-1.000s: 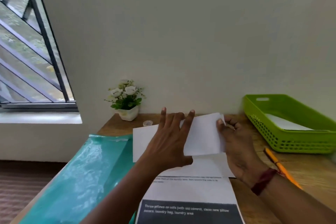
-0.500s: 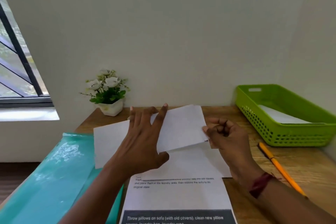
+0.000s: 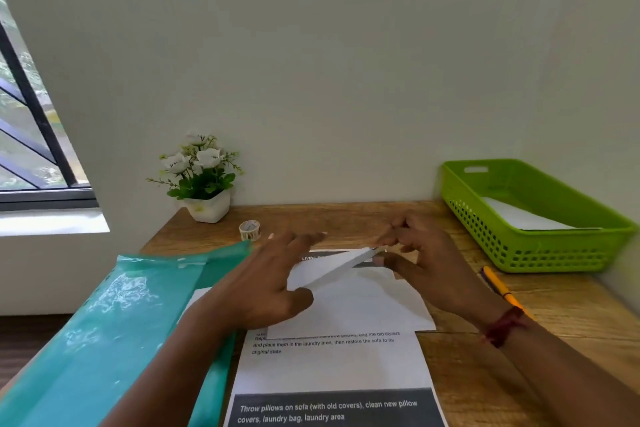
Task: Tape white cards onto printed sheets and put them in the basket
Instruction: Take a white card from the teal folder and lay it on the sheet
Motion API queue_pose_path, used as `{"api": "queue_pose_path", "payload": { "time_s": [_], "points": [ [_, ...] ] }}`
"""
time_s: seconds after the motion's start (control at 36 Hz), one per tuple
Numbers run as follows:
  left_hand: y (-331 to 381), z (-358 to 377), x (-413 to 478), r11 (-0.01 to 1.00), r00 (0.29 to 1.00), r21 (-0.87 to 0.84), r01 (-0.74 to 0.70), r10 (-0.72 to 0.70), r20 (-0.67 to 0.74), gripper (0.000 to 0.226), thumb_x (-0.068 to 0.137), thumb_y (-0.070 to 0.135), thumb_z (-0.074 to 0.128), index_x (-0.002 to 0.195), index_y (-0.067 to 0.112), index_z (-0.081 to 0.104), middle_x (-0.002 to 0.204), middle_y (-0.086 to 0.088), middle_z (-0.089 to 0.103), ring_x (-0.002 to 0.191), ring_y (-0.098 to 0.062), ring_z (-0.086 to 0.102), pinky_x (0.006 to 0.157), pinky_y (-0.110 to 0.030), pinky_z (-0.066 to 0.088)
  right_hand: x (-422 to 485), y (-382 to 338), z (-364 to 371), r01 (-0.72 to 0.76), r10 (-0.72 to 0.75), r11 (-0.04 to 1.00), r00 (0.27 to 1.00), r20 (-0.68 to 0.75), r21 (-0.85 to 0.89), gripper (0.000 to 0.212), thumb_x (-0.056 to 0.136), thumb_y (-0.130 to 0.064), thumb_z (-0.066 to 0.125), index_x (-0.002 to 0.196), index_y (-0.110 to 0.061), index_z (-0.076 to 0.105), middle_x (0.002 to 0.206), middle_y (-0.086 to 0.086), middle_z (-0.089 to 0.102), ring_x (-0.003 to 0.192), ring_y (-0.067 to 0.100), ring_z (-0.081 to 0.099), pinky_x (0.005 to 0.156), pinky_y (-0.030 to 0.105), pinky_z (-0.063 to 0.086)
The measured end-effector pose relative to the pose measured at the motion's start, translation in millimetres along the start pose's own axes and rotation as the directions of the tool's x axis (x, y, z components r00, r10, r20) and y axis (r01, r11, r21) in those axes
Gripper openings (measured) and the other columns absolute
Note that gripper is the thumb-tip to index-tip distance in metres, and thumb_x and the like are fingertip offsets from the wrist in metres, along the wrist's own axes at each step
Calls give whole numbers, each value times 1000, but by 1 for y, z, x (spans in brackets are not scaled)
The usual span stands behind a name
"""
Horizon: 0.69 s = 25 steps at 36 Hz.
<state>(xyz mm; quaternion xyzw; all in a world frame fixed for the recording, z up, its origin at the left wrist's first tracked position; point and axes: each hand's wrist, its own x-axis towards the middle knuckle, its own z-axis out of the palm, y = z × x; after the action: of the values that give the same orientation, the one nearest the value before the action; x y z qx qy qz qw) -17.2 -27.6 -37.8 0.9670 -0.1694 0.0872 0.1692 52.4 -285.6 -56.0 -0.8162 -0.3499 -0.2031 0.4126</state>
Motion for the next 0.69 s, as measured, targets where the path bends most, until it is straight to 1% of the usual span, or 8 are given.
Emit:
{"api": "queue_pose_path", "payload": {
  "time_s": [0.08,0.14,0.19,0.25,0.33,0.42,0.61,0.69],
  "points": [
    [2,-11,-3,995,995,97,7,3,-101,77,86,47,64,150,42,22,151,12,38,135,-12,36,109,-33,32,1,1,-2,-23,25,999,999,-35,40,6,79,-24,75,84,-24,72,90,-13,68,89,5,63,75,22,47],
    [4,-19,-5,987,958,154,43,3,-287,77,84,52,68,149,35,31,148,6,46,133,-14,40,109,-39,35,2,-3,-2,-123,136,978,988,-68,167,11,82,-21,75,76,-28,68,78,-20,68,79,-2,63,71,16,45],
    [8,-26,-4,972,857,233,39,87,-507,71,81,51,72,141,23,47,133,-4,60,123,-12,48,110,-45,33,4,-10,-3,-183,217,925,974,-67,332,17,86,-9,71,74,-21,68,70,-18,69,67,-6,60,65,12,44],
    [12,-27,-2,968,754,252,-10,173,-634,70,77,49,74,135,14,54,125,-8,64,119,-17,53,115,-53,30,5,-18,-5,-232,283,840,959,-30,491,5,86,-8,69,83,-7,73,80,1,75,74,9,66,69,21,51],
    [23,-17,0,949,841,304,-80,228,-490,108,68,71,69,152,18,27,147,-9,43,138,-25,36,118,-62,14,0,-29,-5,-317,373,668,925,66,673,18,81,-17,72,94,-5,74,90,20,74,79,30,68,73,38,57],
    [32,-1,2,933,913,343,-108,230,-337,132,59,84,61,156,22,-5,159,-11,20,148,-27,16,120,-59,-2,-5,-46,-1,-354,376,610,917,134,709,15,79,-18,72,91,-9,75,86,17,74,74,27,70,70,36,59],
    [27,8,8,936,881,338,-100,241,-406,124,64,69,68,153,7,9,135,-11,36,129,-30,38,120,-55,-3,-9,-67,3,-365,323,572,923,208,735,19,77,-23,69,90,-12,77,89,16,75,75,29,70,76,48,57],
    [25,9,7,927,877,361,-97,251,-410,126,62,65,71,153,4,9,131,-13,37,126,-32,39,120,-54,-5,-10,-73,5,-333,317,620,935,161,710,12,80,-15,68,87,-11,77,82,11,76,69,22,71,65,34,59]
  ]
}}
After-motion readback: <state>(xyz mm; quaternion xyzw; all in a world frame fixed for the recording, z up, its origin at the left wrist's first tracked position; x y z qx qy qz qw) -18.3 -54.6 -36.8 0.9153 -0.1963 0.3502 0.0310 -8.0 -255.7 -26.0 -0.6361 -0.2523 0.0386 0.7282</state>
